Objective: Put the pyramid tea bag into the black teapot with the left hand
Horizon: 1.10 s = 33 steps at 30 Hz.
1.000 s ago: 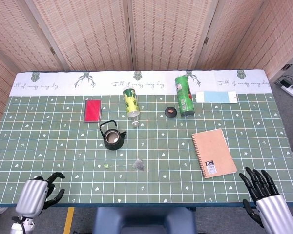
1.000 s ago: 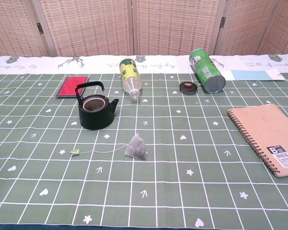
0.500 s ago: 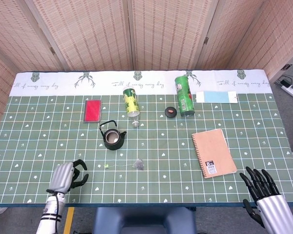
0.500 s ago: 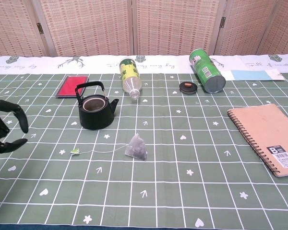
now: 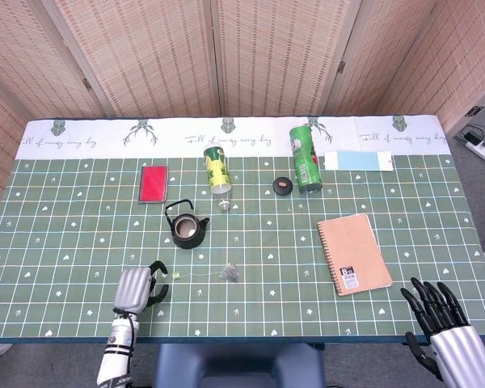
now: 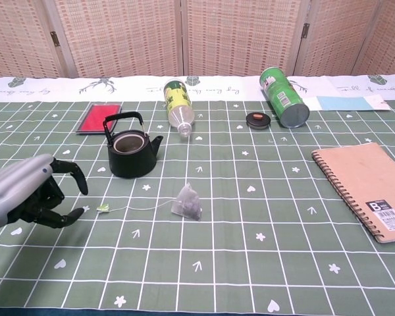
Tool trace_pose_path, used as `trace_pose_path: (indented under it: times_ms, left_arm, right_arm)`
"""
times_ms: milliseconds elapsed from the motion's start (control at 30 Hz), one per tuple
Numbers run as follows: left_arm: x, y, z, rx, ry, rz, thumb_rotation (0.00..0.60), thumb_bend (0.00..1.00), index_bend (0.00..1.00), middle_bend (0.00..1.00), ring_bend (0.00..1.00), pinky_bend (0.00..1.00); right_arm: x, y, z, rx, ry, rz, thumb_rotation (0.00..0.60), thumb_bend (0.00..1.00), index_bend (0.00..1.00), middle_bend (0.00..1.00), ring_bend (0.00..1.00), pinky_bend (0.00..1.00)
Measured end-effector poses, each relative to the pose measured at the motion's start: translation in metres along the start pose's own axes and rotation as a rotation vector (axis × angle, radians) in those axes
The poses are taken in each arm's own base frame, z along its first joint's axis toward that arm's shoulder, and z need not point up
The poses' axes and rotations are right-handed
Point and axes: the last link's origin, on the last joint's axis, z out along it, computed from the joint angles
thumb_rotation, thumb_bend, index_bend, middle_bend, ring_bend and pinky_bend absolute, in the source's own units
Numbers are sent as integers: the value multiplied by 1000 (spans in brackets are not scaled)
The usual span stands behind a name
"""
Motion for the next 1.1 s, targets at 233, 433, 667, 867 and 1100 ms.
trace_pose_path:
  times_ms: [233, 433, 667, 867, 1100]
  left_arm:
    - [-21, 0, 11, -26, 19, 56, 600, 331, 460, 1000, 1000, 1000]
    - [-30, 4, 23, -43, 41, 67, 600, 332, 466, 1000, 1000, 1000]
    - [-33, 6, 28, -46, 40, 62, 600, 332, 473, 1000, 1000, 1000]
    - [-34, 6, 28, -45, 30, 69, 600, 332, 475, 1000, 1000, 1000]
    - [-35, 3, 28, -37, 24, 75, 600, 332, 478, 1000, 1000, 1000]
  right_arm:
    - [-2, -1, 2, 5, -14, -3, 600, 451, 11, 0, 0, 0]
    - [-1, 0, 1, 3, -10, 3, 600, 450, 12, 0, 0, 0]
    - [0, 0, 1, 4, -7, 3, 600, 451, 12, 0, 0, 0]
    - [0, 0, 0, 4, -4, 4, 600, 450, 11, 0, 0, 0]
    - [1, 0, 0, 5, -1, 4, 600, 450, 12, 0, 0, 0]
